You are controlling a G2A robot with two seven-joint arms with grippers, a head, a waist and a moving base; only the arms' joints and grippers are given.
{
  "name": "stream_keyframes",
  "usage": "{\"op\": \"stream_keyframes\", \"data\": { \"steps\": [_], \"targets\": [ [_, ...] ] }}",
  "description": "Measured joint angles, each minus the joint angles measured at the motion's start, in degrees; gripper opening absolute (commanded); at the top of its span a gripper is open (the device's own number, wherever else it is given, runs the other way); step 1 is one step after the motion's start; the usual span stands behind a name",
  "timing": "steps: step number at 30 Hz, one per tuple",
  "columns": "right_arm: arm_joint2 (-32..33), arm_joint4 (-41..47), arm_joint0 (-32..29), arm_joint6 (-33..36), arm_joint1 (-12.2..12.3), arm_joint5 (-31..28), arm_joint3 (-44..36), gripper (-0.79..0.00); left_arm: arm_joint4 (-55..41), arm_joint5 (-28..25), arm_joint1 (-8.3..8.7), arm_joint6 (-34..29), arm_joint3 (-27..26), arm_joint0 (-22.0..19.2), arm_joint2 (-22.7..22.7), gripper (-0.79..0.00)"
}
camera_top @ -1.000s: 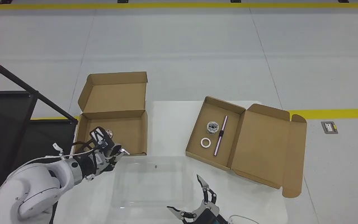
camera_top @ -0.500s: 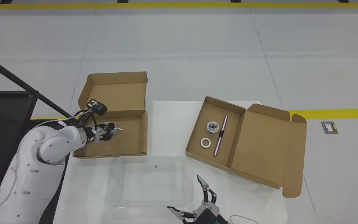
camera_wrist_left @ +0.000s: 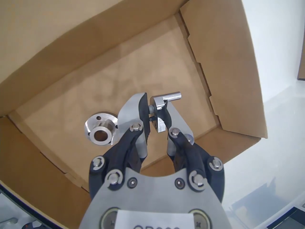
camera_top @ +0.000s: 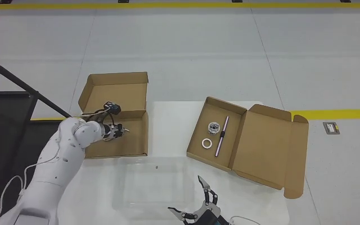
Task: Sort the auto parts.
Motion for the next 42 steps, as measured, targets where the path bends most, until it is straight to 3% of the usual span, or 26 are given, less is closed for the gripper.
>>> {"op": "stream_keyframes", "data": {
  "steps": [2, 4, 5, 9, 17, 23, 27, 30, 34, 40, 42],
  "targets": [
    [0.00, 0.00, 0.00, 0.00, 0.00, 0.00, 0.00, 0.000, 0.31, -0.40, -0.65, 0.83, 1.96, -0.92, 1.00, -0.776],
    [0.00, 0.00, 0.00, 0.00, 0.00, 0.00, 0.00, 0.000, 0.61, -0.70, -1.21, 1.59, 3.68, -1.64, 1.80, -0.653],
    [0.00, 0.00, 0.00, 0.00, 0.00, 0.00, 0.00, 0.000, 0.71, -0.80, -1.43, 1.86, 4.35, -1.90, 2.10, -0.545],
    [0.00, 0.00, 0.00, 0.00, 0.00, 0.00, 0.00, 0.000, 1.08, -1.44, -2.24, 2.65, 6.67, -2.91, 3.14, -0.419],
    [0.00, 0.00, 0.00, 0.00, 0.00, 0.00, 0.00, 0.000, 1.52, -3.38, -2.87, 3.96, 8.57, -4.27, 3.70, -0.345],
    [0.00, 0.00, 0.00, 0.00, 0.00, 0.00, 0.00, 0.000, 1.85, -7.99, -1.05, 6.79, 4.54, -3.14, 1.27, -0.323],
    [0.00, 0.00, 0.00, 0.00, 0.00, 0.00, 0.00, 0.000, 1.97, -11.42, 1.50, 7.99, -2.91, 0.74, -2.34, -0.311],
    [0.00, 0.00, 0.00, 0.00, 0.00, 0.00, 0.00, 0.000, 0.63, -14.04, 4.12, 7.46, -11.76, 6.06, -7.03, -0.314],
    [0.00, 0.00, 0.00, 0.00, 0.00, 0.00, 0.00, 0.000, -2.73, -16.38, 8.08, 5.22, -27.77, 17.16, -16.40, -0.314],
    [0.00, 0.00, 0.00, 0.00, 0.00, 0.00, 0.00, 0.000, -8.04, -19.25, 12.00, 4.33, -49.70, 36.21, -31.19, -0.292],
    [0.00, 0.00, 0.00, 0.00, 0.00, 0.00, 0.00, 0.000, -9.70, -21.08, 12.64, 4.72, -54.22, 41.14, -34.80, -0.191]
  ]
}}
